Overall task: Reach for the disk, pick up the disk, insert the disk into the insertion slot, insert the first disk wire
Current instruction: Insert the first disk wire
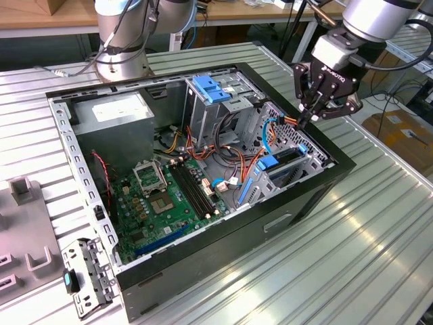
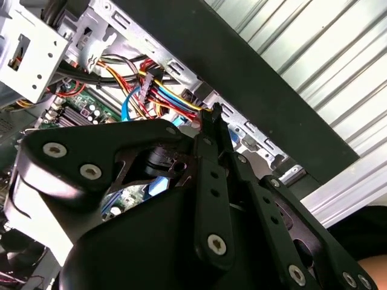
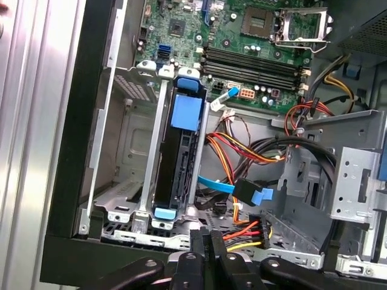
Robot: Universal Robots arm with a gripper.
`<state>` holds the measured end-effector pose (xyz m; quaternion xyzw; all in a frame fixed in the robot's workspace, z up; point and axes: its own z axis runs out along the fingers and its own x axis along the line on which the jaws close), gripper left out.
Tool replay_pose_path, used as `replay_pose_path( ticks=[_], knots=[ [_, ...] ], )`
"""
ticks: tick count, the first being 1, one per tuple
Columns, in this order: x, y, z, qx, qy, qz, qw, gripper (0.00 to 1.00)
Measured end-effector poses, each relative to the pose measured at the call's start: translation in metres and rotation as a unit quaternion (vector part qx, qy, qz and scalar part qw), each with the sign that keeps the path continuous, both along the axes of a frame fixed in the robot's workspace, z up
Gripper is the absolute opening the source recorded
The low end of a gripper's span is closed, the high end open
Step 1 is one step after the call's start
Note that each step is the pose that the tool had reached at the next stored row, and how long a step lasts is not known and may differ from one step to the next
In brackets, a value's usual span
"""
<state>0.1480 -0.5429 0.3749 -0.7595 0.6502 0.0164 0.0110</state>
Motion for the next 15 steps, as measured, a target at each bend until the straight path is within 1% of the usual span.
replay_pose_path(
  ticks=[9,15],
  knots=[
    [-0.014,-0.0001,-0.0002,0.0001,0.0,-0.009,0.99996,0.16],
    [-0.0193,-0.0004,-0.0002,0.0001,0.0,-0.015,0.99988,0.16]
  ],
)
